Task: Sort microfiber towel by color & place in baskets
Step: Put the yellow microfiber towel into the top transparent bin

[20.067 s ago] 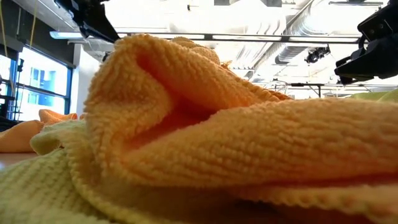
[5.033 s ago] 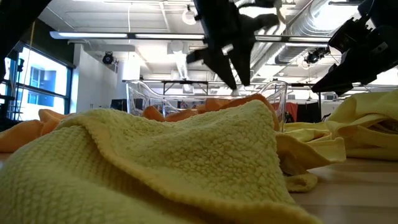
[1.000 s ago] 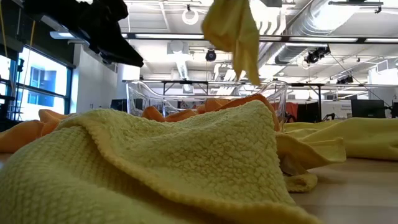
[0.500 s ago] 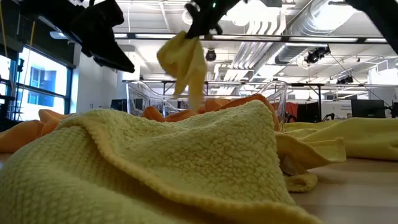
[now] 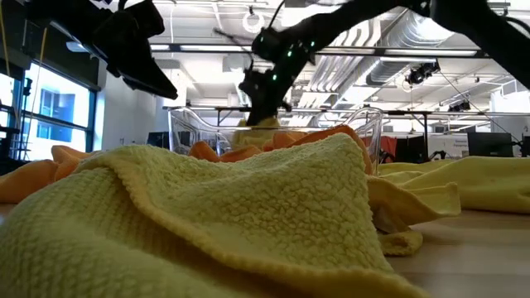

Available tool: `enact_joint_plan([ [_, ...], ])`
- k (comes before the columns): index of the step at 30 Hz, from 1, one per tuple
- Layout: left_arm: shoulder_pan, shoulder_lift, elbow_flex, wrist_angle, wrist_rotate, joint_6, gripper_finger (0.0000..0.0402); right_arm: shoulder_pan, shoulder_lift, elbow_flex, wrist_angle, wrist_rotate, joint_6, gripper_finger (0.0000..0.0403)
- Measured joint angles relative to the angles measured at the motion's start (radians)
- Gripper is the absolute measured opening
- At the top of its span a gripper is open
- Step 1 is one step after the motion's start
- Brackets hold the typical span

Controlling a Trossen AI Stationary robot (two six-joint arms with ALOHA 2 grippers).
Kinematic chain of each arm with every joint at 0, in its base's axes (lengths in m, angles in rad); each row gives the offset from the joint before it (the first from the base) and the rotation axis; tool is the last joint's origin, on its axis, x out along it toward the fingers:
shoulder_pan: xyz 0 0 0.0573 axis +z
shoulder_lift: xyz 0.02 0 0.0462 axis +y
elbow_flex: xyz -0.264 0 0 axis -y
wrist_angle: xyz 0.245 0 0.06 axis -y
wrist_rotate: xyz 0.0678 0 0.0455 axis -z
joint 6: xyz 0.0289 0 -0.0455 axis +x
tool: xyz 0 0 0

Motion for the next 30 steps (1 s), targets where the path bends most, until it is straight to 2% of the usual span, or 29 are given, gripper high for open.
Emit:
enact_joint_plan([
  [6, 0.0, 0.0, 0.0, 0.001, 0.0, -0.006, 0.0126, -0.003, 0.1, -0.001, 0.074, -0.082, 0.028, 0.0],
  [12, 0.0, 0.0, 0.0, 0.001, 0.0, -0.007, 0.0126, -0.006, 0.156, -0.001, 0.096, -0.087, 0.056, 0.0018],
  [18, 0.0, 0.0, 0.0, 0.0, 0.0, -0.008, 0.0126, -0.022, 0.145, 0.008, 0.063, -0.151, 0.078, 0.0083],
  [22, 0.0, 0.0, 0.0, -0.007, 0.0, -0.008, 0.0126, -0.026, 0.091, 0.051, -0.002, -0.154, 0.063, 0.0124],
  [26, 0.0, 0.0, 0.0, -0.012, -0.001, -0.008, 0.0126, -0.031, 0.042, 0.08, -0.085, -0.15, 0.046, 0.0143],
  [30, 0.0, 0.0, 0.0, -0.013, -0.001, -0.008, 0.0126, -0.034, 0.005, 0.084, -0.134, -0.108, 0.111, 0.0144],
])
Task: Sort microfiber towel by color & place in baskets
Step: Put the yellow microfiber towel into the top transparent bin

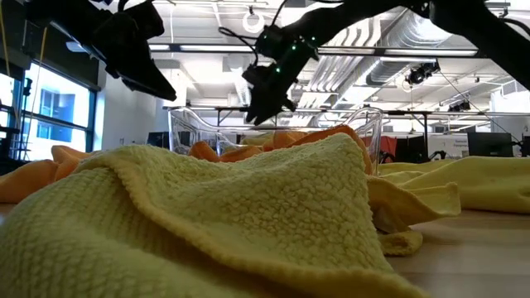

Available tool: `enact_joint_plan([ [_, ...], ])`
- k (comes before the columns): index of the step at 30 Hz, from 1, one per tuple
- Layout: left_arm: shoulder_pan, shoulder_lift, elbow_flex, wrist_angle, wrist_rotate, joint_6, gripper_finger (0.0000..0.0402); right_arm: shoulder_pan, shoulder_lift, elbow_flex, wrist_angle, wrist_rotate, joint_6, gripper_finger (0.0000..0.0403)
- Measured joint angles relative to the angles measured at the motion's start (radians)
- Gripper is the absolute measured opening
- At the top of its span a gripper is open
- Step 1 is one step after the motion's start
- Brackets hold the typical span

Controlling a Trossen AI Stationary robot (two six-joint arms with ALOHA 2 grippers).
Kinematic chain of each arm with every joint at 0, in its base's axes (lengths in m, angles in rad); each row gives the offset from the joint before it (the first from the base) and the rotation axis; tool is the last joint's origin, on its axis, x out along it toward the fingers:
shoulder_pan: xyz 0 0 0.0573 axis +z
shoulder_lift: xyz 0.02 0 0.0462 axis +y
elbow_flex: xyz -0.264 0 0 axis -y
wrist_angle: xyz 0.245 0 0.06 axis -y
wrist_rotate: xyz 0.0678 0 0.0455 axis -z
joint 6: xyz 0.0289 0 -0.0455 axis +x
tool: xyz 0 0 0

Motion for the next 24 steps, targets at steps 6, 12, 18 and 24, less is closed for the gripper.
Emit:
enact_joint_plan([
  [6, 0.0, 0.0, 0.0, 0.001, 0.0, -0.001, 0.0126, -0.008, 0.063, -0.024, -0.032, 0.03, 0.026, 0.0144],
  [12, 0.0, 0.0, 0.0, 0.0, 0.0, -0.009, 0.0126, -0.006, 0.184, -0.025, 0.042, 0.02, 0.026, 0.0144],
  [18, 0.0, 0.0, 0.0, -0.002, 0.0, -0.009, 0.0126, -0.009, 0.238, -0.025, 0.062, -0.033, 0.018, 0.0144],
  [24, 0.0, 0.0, 0.0, -0.002, 0.0, -0.009, 0.0126, -0.012, 0.196, -0.026, 0.05, -0.039, 0.027, 0.0144],
])
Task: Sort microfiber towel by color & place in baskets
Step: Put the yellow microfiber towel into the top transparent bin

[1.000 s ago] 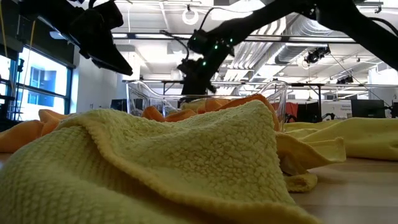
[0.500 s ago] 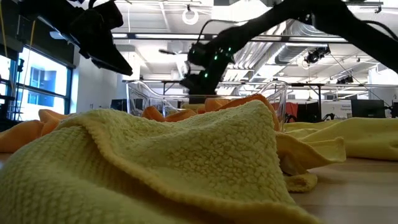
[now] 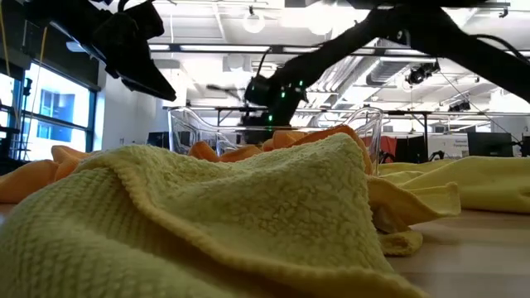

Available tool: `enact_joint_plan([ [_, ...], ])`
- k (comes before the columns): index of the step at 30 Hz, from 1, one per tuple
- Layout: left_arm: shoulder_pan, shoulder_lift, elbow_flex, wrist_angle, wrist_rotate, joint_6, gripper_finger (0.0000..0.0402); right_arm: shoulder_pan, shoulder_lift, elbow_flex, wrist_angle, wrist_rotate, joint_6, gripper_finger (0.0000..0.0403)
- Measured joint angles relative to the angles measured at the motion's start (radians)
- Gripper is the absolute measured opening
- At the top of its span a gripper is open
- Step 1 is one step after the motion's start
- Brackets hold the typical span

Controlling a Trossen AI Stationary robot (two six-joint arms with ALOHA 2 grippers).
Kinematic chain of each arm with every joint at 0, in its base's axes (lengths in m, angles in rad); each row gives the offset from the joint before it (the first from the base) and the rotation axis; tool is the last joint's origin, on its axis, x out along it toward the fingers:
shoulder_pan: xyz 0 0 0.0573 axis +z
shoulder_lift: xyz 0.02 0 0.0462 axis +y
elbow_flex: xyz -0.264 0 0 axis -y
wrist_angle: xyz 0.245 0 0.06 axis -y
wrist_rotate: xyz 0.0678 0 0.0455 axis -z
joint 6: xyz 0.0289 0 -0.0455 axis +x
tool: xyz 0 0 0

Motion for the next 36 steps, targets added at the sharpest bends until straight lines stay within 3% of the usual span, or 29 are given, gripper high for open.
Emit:
enact_joint_plan([
  [18, 0.0, 0.0, 0.0, -0.001, 0.0, -0.007, 0.0126, 0.011, -0.332, -0.026, -0.21, -0.004, -0.022, 0.0144],
  [21, 0.0, 0.0, 0.0, -0.01, 0.0, -0.007, 0.0126, 0.021, -0.441, -0.161, -0.18, 0.034, -0.017, 0.0144],
  [28, 0.0, 0.0, 0.0, -0.022, 0.0, -0.009, 0.0126, 0.027, -0.84, -0.702, 0.065, 0.099, 0.122, 0.0144],
  [36, 0.0, 0.0, 0.0, -0.021, 0.0, -0.017, 0.0126, 0.024, -1.223, -1.031, 0.074, 0.367, 0.232, 0.0144],
])
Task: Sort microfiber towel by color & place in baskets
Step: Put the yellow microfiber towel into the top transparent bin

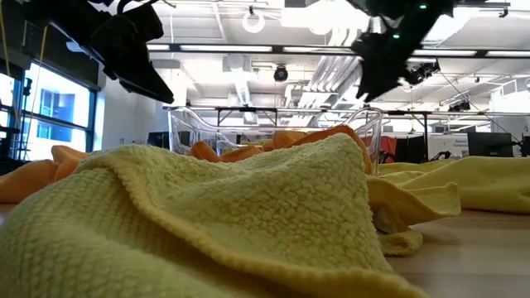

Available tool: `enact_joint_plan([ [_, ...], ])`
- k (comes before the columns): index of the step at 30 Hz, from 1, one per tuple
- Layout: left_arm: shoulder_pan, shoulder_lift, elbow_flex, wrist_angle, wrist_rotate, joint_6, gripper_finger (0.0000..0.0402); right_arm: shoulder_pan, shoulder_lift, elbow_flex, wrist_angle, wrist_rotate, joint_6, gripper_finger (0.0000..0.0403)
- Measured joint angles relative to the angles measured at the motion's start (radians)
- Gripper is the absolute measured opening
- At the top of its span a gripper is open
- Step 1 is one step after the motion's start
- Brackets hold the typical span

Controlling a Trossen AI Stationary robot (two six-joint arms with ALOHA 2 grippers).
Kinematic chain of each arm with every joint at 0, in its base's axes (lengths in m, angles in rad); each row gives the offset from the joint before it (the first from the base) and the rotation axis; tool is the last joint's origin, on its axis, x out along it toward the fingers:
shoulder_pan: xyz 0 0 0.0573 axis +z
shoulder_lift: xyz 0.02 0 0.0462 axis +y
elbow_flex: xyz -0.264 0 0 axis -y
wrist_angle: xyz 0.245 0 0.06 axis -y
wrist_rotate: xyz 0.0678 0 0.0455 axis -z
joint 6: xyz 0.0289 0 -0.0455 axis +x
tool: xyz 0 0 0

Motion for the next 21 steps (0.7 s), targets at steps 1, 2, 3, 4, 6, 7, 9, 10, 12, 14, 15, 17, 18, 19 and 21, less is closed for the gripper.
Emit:
enact_joint_plan([
  [1, 0.0, 0.0, 0.0, 0.0, 0.0, -0.001, 0.0126, -0.001, -0.03, -0.023, -0.003, 0.029, 0.018, 0.0144],
  [2, 0.0, 0.0, 0.0, 0.0, 0.0, -0.001, 0.0126, -0.005, -0.053, -0.041, -0.013, 0.046, 0.039, 0.0144],
  [3, 0.0, 0.0, 0.0, 0.0, 0.0, -0.002, 0.0126, -0.015, -0.071, -0.059, -0.027, 0.05, 0.064, 0.0144],
  [4, 0.0, 0.0, 0.0, 0.0, 0.0, -0.009, 0.0126, -0.027, -0.08, -0.072, -0.048, 0.05, 0.086, 0.0144],
  [6, 0.0, 0.0, 0.0, 0.0, 0.0, -0.016, 0.0126, -0.055, -0.082, -0.093, -0.086, 0.051, 0.115, 0.0144],
  [7, 0.0, 0.0, 0.0, 0.0, 0.0, -0.016, 0.0126, -0.072, -0.08, -0.105, -0.099, 0.051, 0.121, 0.0144],
  [9, 0.0, 0.0, 0.0, 0.0, 0.0, -0.017, 0.0126, -0.109, -0.066, -0.126, -0.104, 0.05, 0.121, 0.0144],
  [10, 0.0, 0.0, 0.0, 0.0, 0.0, -0.018, 0.0126, -0.128, -0.056, -0.136, -0.11, 0.045, 0.122, 0.0144],
  [12, 0.0, 0.0, 0.0, 0.0, 0.0, -0.024, 0.0126, -0.166, -0.034, -0.15, -0.123, 0.023, 0.122, 0.0144],
  [14, 0.0, 0.0, 0.0, 0.0, 0.0, -0.027, 0.0126, -0.203, -0.01, -0.154, -0.148, -0.003, 0.122, 0.0144],
  [15, 0.0, 0.0, 0.0, 0.0, 0.0, -0.026, 0.0126, -0.221, 0.003, -0.155, -0.172, -0.006, 0.123, 0.0144],
  [17, 0.0, 0.0, 0.0, 0.0, 0.0, -0.027, 0.0126, -0.255, 0.03, -0.155, -0.215, -0.001, 0.129, 0.0144],
  [18, 0.0, 0.0, 0.0, 0.0, 0.0, -0.026, 0.0126, -0.271, 0.042, -0.156, -0.231, 0.007, 0.134, 0.0144],
  [19, 0.0, 0.0, 0.0, 0.0, 0.0, -0.026, 0.0126, -0.284, 0.052, -0.156, -0.243, 0.018, 0.146, 0.0144],
  [21, 0.0, 0.0, 0.0, 0.0, 0.0, -0.026, 0.0126, -0.311, 0.072, -0.156, -0.258, 0.024, 0.157, 0.0144],
])
